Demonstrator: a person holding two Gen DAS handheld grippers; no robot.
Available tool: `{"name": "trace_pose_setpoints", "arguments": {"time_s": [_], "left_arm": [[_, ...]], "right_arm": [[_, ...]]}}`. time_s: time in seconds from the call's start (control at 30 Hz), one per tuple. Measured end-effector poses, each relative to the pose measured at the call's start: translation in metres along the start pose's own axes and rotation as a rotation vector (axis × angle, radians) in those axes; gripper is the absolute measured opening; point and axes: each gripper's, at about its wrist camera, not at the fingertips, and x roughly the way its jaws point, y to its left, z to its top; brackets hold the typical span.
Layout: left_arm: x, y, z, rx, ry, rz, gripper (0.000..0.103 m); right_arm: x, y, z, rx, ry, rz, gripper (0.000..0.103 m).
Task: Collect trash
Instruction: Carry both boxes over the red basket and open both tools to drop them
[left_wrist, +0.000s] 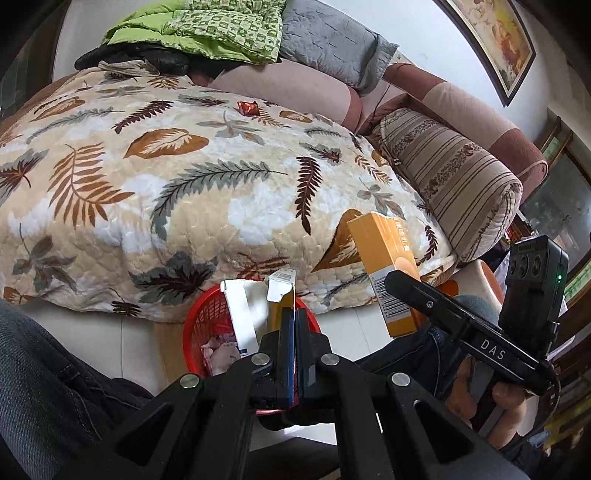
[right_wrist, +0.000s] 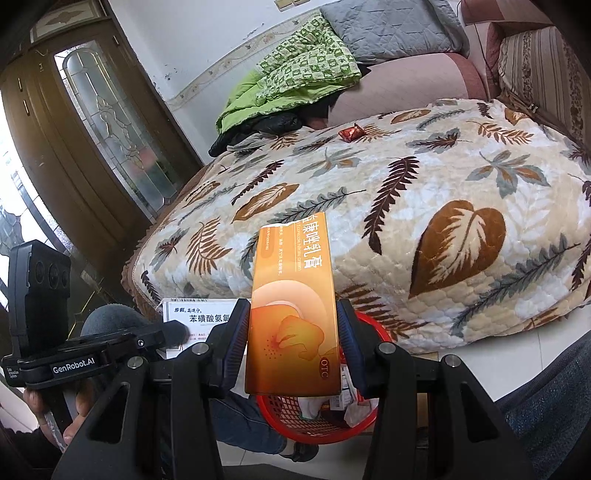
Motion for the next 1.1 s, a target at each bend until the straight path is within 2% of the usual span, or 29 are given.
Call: {"name": "trace_pose_setpoints", "arguments": {"time_s": [0.73, 1.1], "left_arm": [[0.013, 0.002, -0.005, 0.016, 0.044, 0.036, 0.000], [0.018, 0.002, -0.007, 0.014, 0.065, 0.028, 0.000]], "right_arm": [[0.006, -0.004, -0.005, 0.021, 0.024, -0.019, 0.046], [0.008, -0.002, -0.006, 0.026, 0.029, -0.018, 0.046]]}}
